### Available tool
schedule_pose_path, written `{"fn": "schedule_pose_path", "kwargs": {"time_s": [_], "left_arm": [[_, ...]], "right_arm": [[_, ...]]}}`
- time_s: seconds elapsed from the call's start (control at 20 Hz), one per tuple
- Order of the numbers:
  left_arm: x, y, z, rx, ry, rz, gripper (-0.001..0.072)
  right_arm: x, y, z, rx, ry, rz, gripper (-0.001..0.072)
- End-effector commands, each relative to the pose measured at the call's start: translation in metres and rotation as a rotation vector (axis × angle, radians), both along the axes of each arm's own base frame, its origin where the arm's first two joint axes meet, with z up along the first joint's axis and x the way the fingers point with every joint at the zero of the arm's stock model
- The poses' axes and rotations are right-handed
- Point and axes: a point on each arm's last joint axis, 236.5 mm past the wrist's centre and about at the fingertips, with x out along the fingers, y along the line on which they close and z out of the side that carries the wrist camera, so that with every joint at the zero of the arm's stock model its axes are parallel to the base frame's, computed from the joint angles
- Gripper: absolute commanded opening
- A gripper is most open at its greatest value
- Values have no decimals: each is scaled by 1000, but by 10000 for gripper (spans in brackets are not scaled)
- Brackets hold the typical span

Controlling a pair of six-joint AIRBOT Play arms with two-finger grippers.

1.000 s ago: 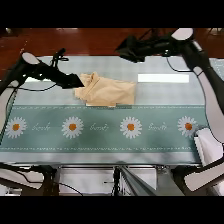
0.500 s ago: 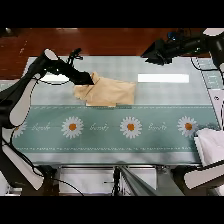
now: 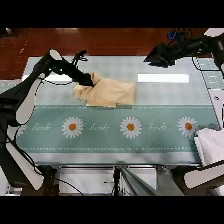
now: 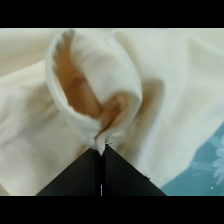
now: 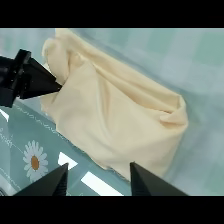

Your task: Fold the shirts.

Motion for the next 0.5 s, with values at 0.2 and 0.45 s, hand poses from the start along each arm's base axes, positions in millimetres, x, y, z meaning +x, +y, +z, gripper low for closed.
{"fn": "schedule_pose_path", "kwargs": {"time_s": [0.2,0.45], "left_arm": [[26,47,76,-25,-4,128,24],[7,89,40,88,121,154,24]], "right_arm": [[-20,-17,-22,-116,72,51,526],[-30,-27,-41,-171,136,69,527]]}}
